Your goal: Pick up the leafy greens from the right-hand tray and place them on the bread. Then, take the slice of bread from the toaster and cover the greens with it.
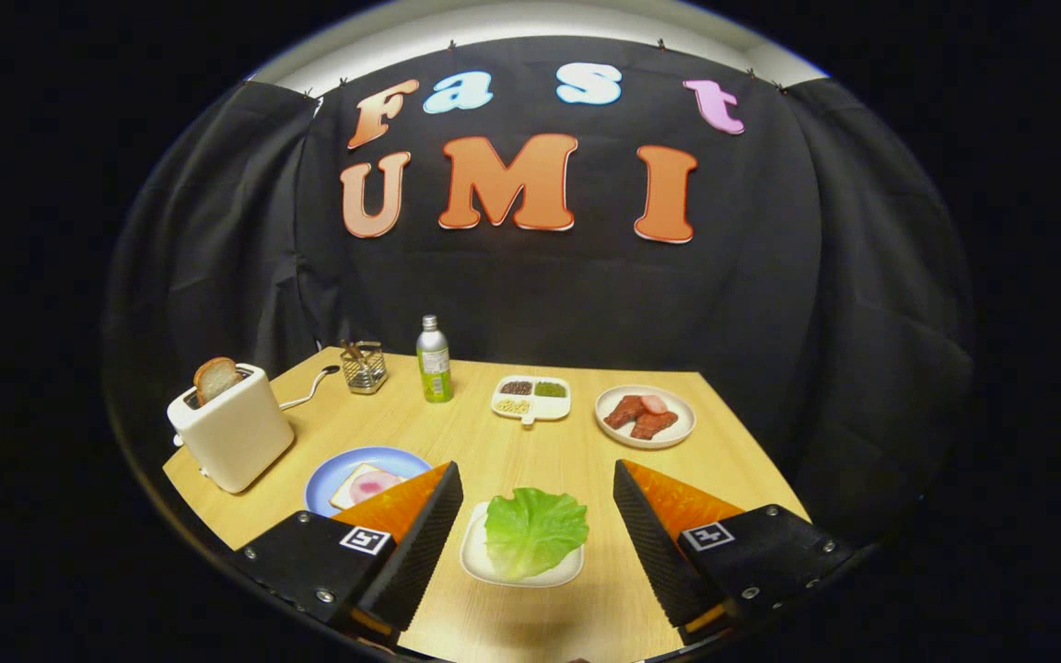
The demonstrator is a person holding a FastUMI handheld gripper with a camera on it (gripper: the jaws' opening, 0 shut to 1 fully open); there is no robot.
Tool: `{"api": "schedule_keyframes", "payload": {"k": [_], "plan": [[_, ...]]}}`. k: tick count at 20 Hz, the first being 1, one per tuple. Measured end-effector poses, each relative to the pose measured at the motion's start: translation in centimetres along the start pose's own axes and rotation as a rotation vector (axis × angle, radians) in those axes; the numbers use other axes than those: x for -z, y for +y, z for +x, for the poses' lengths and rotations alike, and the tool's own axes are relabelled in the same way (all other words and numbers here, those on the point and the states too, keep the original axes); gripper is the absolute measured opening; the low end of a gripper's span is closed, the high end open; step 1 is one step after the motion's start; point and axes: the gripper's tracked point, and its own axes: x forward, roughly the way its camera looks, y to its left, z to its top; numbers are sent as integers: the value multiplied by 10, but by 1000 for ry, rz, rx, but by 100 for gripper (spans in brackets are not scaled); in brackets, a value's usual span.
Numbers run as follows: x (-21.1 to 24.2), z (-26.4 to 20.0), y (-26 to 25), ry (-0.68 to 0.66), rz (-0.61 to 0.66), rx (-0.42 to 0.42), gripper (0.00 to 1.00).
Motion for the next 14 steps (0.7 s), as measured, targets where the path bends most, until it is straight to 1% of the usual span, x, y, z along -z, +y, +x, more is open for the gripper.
{"api": "schedule_keyframes", "payload": {"k": [4, 7, 10, 14], "plan": [[20, 26, 4, 137, -12, -10, 99], [40, 45, 11, 242, -5, -34, 99], [61, 62, 9, 339, -14, -18, 99], [95, 81, 16, 477, -3, -21, 99]]}}
